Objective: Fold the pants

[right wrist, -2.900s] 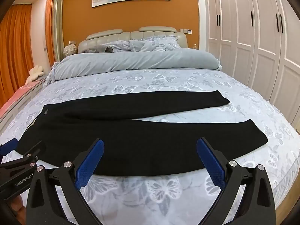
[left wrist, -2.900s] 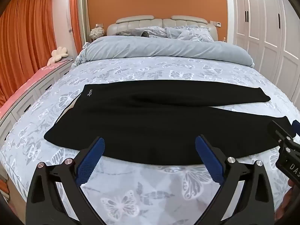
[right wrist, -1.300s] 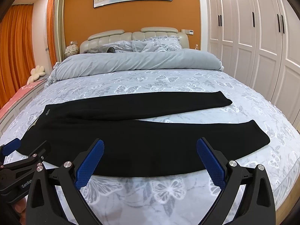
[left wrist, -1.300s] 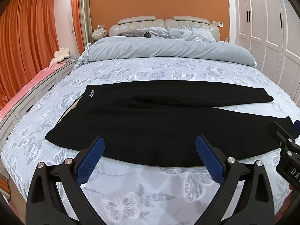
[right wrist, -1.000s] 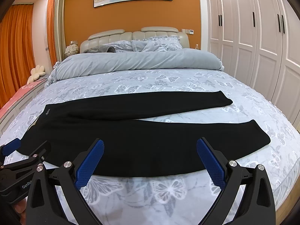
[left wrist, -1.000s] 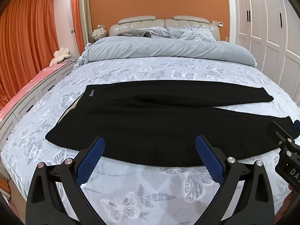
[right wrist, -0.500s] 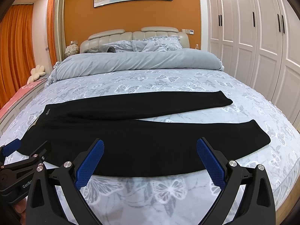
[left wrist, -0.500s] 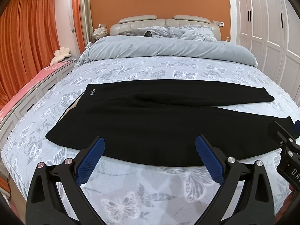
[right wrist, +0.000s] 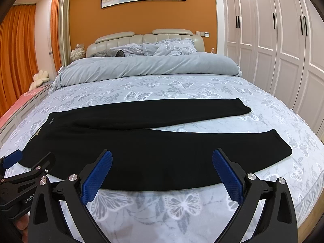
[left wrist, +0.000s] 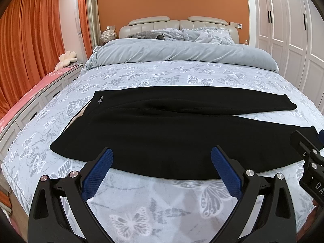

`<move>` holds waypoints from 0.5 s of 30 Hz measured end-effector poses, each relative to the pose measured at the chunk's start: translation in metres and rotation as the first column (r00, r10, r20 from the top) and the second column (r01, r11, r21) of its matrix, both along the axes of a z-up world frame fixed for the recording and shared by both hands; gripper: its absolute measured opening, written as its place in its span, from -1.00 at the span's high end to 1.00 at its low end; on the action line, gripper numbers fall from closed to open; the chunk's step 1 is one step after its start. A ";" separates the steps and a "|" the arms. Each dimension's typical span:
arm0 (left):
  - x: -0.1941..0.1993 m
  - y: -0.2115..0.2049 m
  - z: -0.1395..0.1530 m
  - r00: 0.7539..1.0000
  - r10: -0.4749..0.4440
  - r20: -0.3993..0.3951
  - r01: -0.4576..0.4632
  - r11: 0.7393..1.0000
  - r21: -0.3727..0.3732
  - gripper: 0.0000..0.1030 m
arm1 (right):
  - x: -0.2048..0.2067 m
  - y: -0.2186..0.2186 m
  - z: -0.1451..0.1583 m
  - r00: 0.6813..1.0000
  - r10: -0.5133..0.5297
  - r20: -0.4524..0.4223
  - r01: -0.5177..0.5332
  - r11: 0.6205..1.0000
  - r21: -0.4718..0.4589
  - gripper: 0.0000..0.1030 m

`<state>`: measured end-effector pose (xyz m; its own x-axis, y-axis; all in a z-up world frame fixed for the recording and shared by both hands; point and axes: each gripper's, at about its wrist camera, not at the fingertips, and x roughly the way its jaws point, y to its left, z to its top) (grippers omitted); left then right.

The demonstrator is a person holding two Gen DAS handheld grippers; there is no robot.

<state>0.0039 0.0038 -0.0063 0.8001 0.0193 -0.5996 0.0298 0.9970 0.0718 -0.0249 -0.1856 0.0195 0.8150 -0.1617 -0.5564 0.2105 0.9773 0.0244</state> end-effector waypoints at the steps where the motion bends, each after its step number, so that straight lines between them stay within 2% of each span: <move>1: 0.000 0.000 0.000 1.000 0.001 0.001 -0.001 1.000 0.001 -0.86 | 0.000 0.000 0.000 1.000 0.000 0.000 0.000 1.000 0.000 -0.89; 15: 0.000 0.000 0.000 1.000 0.000 0.000 0.000 1.000 0.002 -0.86 | 0.000 0.001 0.000 1.000 0.001 -0.002 -0.001 1.000 0.001 -0.89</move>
<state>0.0038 0.0040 -0.0067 0.8002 0.0205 -0.5994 0.0295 0.9969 0.0734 -0.0248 -0.1847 0.0194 0.8141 -0.1608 -0.5580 0.2100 0.9774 0.0247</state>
